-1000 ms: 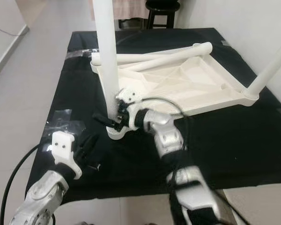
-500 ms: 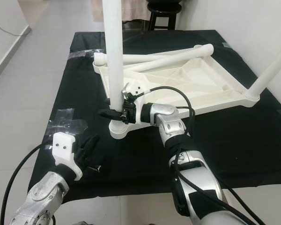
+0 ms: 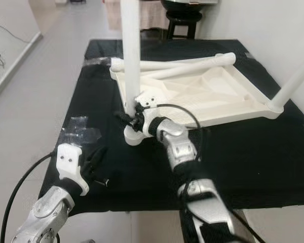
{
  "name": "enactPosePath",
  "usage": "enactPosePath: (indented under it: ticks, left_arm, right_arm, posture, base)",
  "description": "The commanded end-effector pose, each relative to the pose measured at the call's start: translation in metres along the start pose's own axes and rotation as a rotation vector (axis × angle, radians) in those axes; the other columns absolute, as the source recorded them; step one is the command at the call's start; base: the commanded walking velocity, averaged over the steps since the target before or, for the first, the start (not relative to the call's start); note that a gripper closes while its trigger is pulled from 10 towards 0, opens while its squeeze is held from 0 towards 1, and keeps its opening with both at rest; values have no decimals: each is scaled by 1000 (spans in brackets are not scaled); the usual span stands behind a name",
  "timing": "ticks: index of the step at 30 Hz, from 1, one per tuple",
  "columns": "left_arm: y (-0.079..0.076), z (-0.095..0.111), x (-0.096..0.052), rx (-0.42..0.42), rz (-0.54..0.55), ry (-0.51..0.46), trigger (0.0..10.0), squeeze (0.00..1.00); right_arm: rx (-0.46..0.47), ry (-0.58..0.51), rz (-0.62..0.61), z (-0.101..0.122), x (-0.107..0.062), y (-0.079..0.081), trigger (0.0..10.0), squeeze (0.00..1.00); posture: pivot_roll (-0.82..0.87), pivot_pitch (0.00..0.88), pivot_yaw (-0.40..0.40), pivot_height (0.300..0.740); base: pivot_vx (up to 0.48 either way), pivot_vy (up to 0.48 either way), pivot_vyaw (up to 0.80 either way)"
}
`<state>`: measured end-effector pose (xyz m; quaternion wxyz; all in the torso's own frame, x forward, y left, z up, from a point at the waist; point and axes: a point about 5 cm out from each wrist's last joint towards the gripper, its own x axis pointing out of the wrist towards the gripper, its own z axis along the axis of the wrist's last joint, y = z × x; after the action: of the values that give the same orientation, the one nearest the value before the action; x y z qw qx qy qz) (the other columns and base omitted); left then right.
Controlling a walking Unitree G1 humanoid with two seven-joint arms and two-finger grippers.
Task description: Building children table
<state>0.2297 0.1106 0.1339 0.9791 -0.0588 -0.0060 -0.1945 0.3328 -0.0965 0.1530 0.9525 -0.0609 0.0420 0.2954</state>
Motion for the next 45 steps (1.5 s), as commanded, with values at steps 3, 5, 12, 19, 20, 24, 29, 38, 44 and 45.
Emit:
enactPosePath:
  ticks: [3,5,12,19,20,24,29,38,44,45]
  left_arm:
    - [2,-3,2,6,-9,17,10000,0]
    - [1,-4,2,8,-10,20,10000,0]
    - [1,-4,1,13,1,18,10000,0]
    - [0,-3,1,7,-5,18,10000,0]
    - [0,-3,1,5,-6,17,10000,0]
    - [0,-3,2,2,-7,15,10000,0]
    - [-1,-2,2,-1,-5,12,10000,0]
    - [-2,-1,1,-1,-3,12,10000,0]
    - [-2,-1,0,-5,-1,10,10000,0]
    - [-2,-1,0,-5,-1,10,10000,0]
  right_arm:
    - [-21,239,34,-37,-4,12,0,0]
    - [-29,236,3,-32,3,6,0,0]
    - [-19,201,-50,-13,12,7,10000,0]
    - [31,-34,244,23,9,21,10000,1000]
    - [5,-94,345,32,8,22,10000,1000]
    - [-39,-135,503,42,7,21,10000,0]
    - [-77,-127,632,55,19,9,10000,0]
    - [-42,-115,679,57,30,1,0,0]
    - [-40,-96,562,47,26,-15,0,0]
    - [-40,-96,562,47,26,-15,0,0]
  posture:
    - [111,91,-31,740]
    - [116,83,-32,740]
    - [123,80,-38,740]
    - [124,90,-30,740]
    - [124,90,-30,740]
    - [120,95,-30,740]
    - [126,102,-34,740]
    - [132,116,-41,740]
    - [120,123,-40,740]
    - [120,123,-40,740]
  base:
    - [0,0,0]
    - [0,0,0]
    - [0,0,0]
    - [0,0,0]
    - [0,0,0]
    - [0,0,0]
    - [0,0,0]
    - [0,0,0]
    - [0,0,0]
    - [0,0,0]
